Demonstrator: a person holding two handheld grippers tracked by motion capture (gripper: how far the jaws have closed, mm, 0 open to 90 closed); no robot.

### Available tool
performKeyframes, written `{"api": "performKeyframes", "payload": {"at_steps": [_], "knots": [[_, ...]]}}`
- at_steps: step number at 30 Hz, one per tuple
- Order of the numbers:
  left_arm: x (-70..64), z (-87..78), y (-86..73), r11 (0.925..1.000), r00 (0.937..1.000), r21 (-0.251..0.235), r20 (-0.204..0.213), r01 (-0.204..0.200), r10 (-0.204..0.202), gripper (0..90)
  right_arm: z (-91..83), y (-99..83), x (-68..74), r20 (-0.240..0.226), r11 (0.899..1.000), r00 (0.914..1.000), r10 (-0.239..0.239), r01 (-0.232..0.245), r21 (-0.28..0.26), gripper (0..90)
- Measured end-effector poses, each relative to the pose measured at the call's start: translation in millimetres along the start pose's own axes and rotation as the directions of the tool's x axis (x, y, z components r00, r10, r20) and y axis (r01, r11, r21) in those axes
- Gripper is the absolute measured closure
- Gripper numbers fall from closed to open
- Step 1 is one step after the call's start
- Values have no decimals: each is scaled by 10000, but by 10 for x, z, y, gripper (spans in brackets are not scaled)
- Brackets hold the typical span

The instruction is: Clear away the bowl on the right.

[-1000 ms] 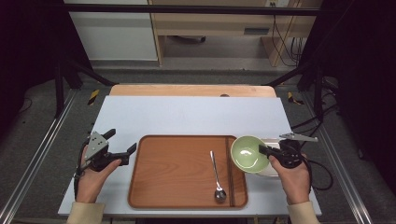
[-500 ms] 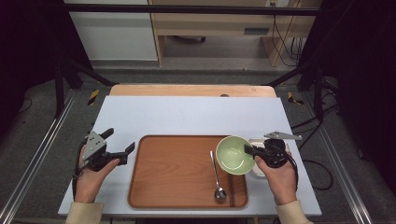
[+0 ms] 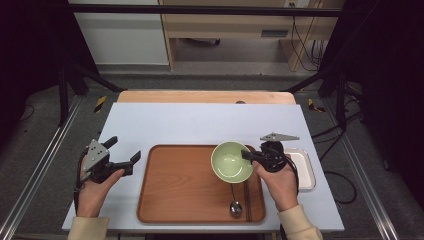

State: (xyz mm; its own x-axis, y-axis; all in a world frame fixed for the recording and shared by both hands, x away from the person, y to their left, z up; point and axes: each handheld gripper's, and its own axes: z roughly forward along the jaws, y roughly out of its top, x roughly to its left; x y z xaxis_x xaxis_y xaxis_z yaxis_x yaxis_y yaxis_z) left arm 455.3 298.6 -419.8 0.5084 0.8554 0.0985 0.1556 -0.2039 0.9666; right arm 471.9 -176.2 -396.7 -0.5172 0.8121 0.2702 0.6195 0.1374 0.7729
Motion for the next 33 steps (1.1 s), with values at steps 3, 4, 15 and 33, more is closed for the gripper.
{"api": "performKeyframes", "payload": {"at_steps": [3,4,15,33], "knots": [[-2,4,0,10000,10000,-6,-15,-8,8,41,37,-30,21,-64,9999,9999,-125,126,101,837],[-1,4,-1,10000,10000,1,-22,-7,7,41,53,-38,32,-59,9998,9999,-123,124,137,837],[6,6,-3,9999,9999,-136,-85,86,-87,39,232,-92,193,-613,9978,9975,-339,372,542,837],[-56,38,9,10000,9999,-90,156,22,-20,39,353,-156,359,-1112,9946,9925,-505,601,852,837]]}}
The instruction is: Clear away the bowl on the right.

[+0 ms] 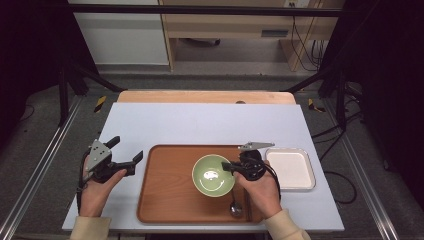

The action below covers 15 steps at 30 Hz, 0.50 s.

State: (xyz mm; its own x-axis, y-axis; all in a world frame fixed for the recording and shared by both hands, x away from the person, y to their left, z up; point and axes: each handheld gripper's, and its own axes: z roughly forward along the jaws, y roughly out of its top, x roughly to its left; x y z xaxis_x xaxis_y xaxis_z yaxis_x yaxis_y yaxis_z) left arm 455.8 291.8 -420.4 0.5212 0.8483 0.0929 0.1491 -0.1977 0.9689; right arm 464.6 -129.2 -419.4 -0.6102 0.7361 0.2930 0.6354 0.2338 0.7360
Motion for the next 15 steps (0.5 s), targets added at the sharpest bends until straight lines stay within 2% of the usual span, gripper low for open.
{"api": "performKeyframes", "payload": {"at_steps": [2,15], "knots": [[-8,5,4,10000,10000,-15,31,-2,2,40,24,-11,19,-128,9999,9999,96,-95,80,837],[-69,43,20,9999,9996,40,215,-163,162,41,165,-66,129,-672,9977,9977,-44,90,674,836]]}}
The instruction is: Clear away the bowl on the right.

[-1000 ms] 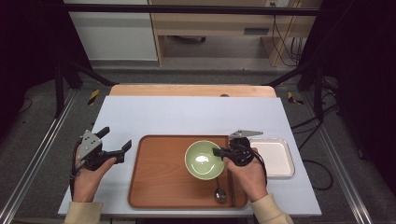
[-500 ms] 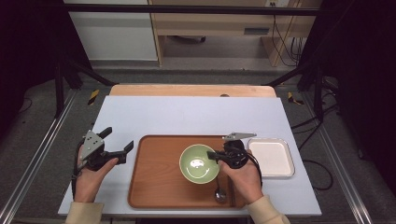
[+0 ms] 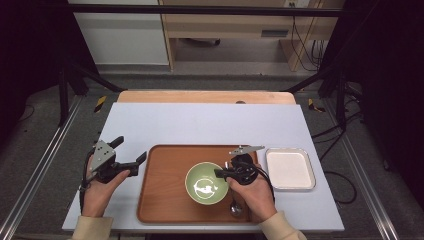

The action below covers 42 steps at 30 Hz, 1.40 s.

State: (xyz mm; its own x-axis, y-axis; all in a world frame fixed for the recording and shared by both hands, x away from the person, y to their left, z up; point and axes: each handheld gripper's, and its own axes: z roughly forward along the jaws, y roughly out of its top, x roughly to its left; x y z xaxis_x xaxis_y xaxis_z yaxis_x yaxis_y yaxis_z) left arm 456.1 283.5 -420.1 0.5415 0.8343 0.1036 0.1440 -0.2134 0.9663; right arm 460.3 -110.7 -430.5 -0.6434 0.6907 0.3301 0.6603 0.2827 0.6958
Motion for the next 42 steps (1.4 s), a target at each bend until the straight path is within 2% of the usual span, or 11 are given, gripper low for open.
{"api": "performKeyframes", "payload": {"at_steps": [10,25,32,35,42], "knots": [[-43,27,1,9999,9999,62,101,-110,109,42,47,-41,35,12,9985,9999,-138,137,536,835],[-74,59,-15,9997,9996,152,242,-173,169,42,59,-69,15,97,9946,9999,-136,125,1026,834],[-72,55,-13,9998,9996,142,242,-158,154,42,62,-83,8,190,9924,9997,-171,147,1225,833],[-75,55,-10,9997,9996,150,236,-189,186,42,67,-87,4,240,9917,9997,-30,-1,1283,832],[-81,63,-15,9997,9995,171,259,-170,166,42,76,-95,-22,179,9920,9998,-45,22,1259,828]]}}
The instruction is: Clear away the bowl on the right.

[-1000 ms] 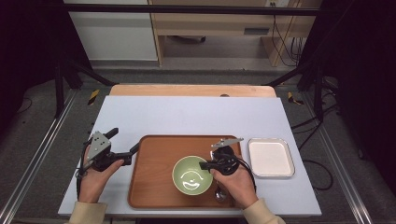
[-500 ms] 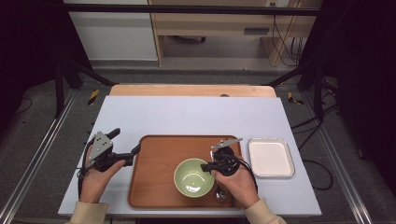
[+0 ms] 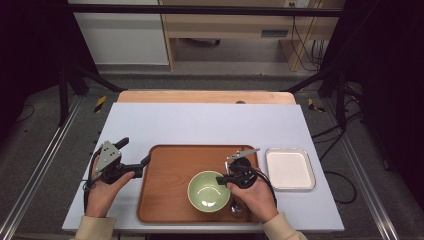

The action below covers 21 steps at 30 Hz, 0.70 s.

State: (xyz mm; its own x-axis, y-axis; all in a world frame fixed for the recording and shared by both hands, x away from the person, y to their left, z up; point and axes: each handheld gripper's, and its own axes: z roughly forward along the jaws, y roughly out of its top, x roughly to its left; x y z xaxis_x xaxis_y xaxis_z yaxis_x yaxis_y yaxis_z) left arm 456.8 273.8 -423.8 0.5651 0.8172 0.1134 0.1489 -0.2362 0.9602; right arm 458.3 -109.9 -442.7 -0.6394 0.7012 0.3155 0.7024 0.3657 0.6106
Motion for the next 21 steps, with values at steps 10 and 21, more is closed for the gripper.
{"api": "performKeyframes", "payload": {"at_steps": [10,21], "knots": [[-5,4,1,10000,10000,31,16,-34,34,42,6,-2,4,21,9999,10000,18,-18,-119,824],[-4,4,-1,10000,10000,74,27,-61,61,42,0,-6,-1,-45,9997,9999,-132,131,-218,810]]}}
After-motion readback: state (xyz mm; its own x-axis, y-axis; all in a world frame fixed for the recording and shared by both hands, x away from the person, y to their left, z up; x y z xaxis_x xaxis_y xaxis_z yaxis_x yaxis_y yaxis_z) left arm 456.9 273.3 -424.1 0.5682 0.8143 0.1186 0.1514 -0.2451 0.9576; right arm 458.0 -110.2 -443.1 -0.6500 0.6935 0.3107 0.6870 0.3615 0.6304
